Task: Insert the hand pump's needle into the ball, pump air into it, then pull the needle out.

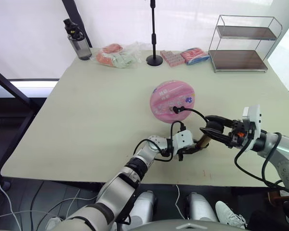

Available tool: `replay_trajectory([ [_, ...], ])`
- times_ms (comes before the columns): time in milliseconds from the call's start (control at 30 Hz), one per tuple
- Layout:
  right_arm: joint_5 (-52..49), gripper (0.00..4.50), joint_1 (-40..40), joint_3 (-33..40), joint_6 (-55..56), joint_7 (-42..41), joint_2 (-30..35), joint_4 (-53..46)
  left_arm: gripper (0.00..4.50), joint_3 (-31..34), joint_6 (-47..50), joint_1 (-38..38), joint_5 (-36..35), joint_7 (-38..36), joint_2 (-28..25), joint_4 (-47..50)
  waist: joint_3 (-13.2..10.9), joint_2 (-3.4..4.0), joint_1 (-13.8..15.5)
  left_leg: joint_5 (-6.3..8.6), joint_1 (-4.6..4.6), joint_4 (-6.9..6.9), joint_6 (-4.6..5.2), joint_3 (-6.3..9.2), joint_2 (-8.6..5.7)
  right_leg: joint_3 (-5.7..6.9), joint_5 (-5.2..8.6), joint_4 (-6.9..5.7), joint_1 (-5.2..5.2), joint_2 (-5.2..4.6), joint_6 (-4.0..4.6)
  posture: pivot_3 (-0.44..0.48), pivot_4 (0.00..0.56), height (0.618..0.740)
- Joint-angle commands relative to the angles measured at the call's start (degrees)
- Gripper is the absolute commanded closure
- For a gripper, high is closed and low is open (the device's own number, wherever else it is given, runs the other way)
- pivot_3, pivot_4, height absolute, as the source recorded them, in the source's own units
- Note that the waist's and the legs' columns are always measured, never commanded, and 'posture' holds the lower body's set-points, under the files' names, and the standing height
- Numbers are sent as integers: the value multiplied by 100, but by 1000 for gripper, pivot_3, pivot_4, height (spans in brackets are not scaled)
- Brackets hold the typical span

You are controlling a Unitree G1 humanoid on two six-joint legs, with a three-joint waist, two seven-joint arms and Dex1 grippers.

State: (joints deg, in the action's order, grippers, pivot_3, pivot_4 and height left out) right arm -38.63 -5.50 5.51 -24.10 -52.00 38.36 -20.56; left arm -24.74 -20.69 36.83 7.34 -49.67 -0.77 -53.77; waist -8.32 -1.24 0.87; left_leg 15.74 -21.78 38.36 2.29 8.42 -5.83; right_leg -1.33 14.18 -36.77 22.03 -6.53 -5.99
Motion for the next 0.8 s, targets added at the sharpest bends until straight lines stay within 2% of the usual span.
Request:
replay_trajectory([
  [33, -507, 2480, -221, 258, -393, -9, 113, -314, 3422, -135, 233, -183, 306, -11, -83, -446, -1, 1, 3, 0, 0, 0, 0, 0, 0, 0, 0, 0, 0, 0, 0, 0, 150, 736],
  [167, -1070, 2480, -692, 695, -868, 234, 272, -459, 3422, -137, 232, -186, 315, -11, -86, -444, -10, 13, 4, 0, -8, 0, 0, 1, -1, 0, 0, 2, 4, -2, 1, 0, 150, 736],
  [467, -1887, 2480, -1678, 1391, -1826, 286, 1225, -207, 3422, -124, 220, -191, 334, -6, -105, -474, -19, 19, 6, 0, -21, 0, 0, 0, -1, 1, -1, 3, 15, -6, 1, 0, 150, 736],
  [600, -2789, 2480, -2261, 1816, -2451, 358, 1664, 106, 3422, -121, 211, -198, 339, -8, -108, -468, -25, 28, 7, 0, -28, 0, 1, -3, -4, 0, -1, 4, 19, -11, 1, 0, 150, 736],
  [800, -3022, 2480, -2712, 1986, -2715, 387, 2043, 352, 3422, -126, 199, -202, 347, -13, -111, -472, -24, 29, 10, 0, -50, 1, 1, -3, -4, 2, -2, 4, 37, -14, 1, 0, 150, 736],
])
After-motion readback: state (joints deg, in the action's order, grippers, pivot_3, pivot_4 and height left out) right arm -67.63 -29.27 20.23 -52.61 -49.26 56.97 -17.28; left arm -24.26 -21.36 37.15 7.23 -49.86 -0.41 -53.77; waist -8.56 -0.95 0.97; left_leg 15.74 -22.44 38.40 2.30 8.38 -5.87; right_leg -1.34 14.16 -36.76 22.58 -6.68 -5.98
